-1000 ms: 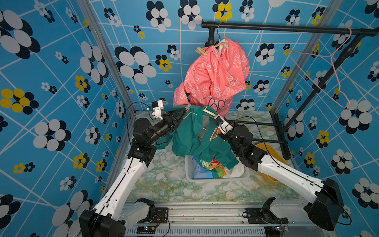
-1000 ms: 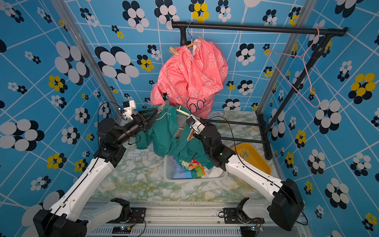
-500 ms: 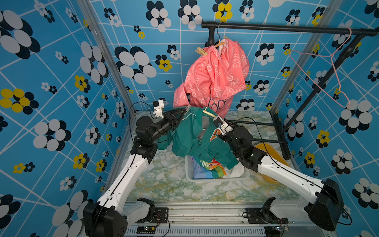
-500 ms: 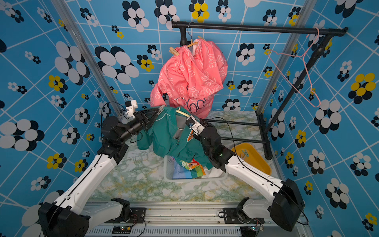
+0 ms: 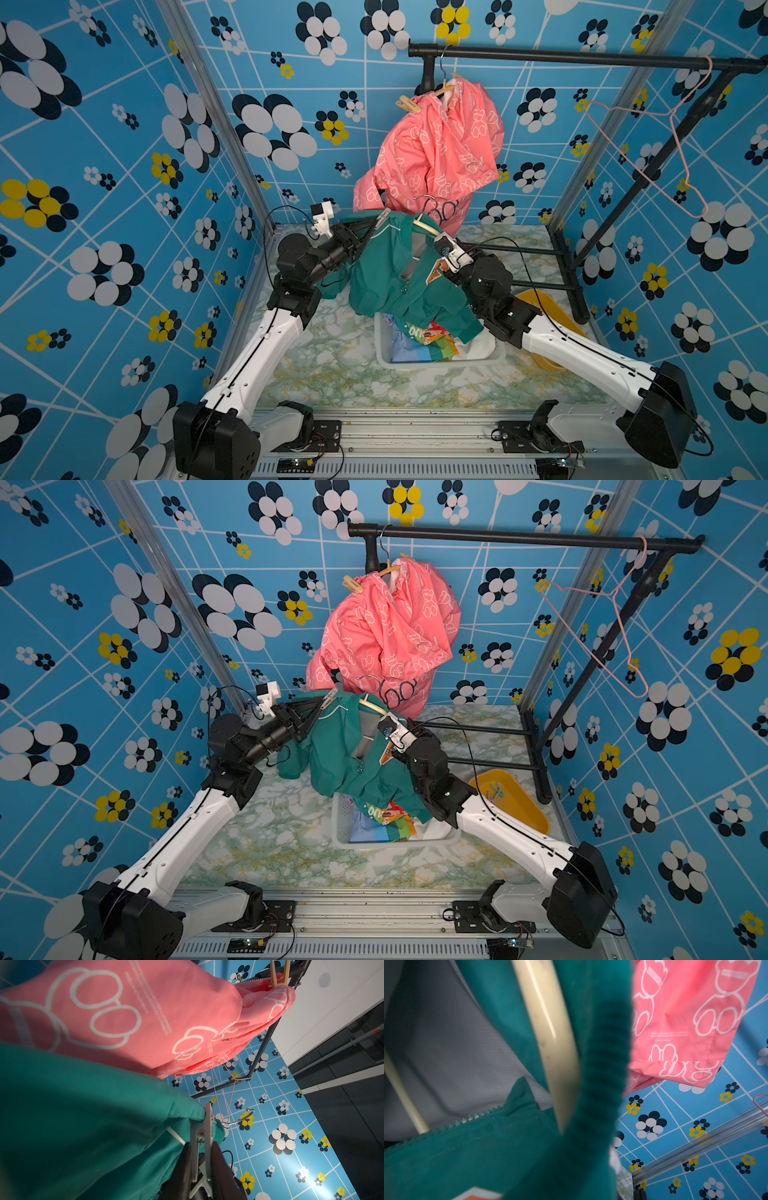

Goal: Remove the clothespins securing jackets to the hanger
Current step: Remove the clothespin from the hanger.

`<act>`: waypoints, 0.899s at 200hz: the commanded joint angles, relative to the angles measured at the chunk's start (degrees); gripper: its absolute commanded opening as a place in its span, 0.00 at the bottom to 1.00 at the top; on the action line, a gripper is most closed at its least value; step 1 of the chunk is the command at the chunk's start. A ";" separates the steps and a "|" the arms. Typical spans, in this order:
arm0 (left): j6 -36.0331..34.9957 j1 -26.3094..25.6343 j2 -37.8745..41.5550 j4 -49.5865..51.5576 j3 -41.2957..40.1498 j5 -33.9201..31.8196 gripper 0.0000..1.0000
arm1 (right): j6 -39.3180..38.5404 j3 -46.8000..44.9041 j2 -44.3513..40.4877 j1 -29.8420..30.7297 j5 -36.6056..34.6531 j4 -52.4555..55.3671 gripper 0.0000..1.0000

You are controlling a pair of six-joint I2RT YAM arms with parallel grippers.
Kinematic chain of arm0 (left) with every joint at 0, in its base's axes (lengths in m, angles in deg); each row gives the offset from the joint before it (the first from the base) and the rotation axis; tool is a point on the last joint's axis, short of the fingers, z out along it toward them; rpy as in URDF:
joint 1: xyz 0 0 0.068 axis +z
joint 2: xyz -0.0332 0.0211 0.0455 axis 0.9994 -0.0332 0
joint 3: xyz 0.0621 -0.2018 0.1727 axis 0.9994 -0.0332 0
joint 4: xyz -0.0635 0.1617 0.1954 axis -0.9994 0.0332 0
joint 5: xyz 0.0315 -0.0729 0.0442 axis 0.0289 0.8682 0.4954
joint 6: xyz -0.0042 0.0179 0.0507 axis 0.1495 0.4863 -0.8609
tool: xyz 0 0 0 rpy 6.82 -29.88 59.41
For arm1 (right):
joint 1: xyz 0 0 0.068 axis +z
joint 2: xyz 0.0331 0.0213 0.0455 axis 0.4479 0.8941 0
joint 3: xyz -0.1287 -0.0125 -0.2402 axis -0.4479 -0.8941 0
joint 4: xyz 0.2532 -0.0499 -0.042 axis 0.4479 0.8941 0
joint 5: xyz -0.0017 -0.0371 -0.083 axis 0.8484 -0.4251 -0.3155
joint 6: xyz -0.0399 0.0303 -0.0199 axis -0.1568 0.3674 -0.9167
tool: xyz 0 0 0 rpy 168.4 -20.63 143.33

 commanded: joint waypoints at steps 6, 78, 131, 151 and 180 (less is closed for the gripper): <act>0.36 -1.04 -1.06 -3.62 2.14 1.55 0.19 | 1.33 0.71 -0.70 0.47 1.00 -5.05 0.00; -0.08 -1.86 -2.02 -4.41 2.95 2.13 0.27 | 1.08 1.11 0.07 0.54 0.81 -4.81 0.00; -0.69 -1.88 -1.91 -3.98 3.05 1.87 0.09 | 1.12 1.11 -0.17 0.50 0.81 -4.72 0.00; -0.87 -1.84 -1.90 -3.72 3.07 1.71 0.00 | 1.19 1.03 -0.12 0.53 0.73 -4.72 0.00; -2.02 -2.23 -1.91 -3.54 3.37 2.32 0.00 | 1.17 1.75 0.51 0.51 0.34 -4.33 0.00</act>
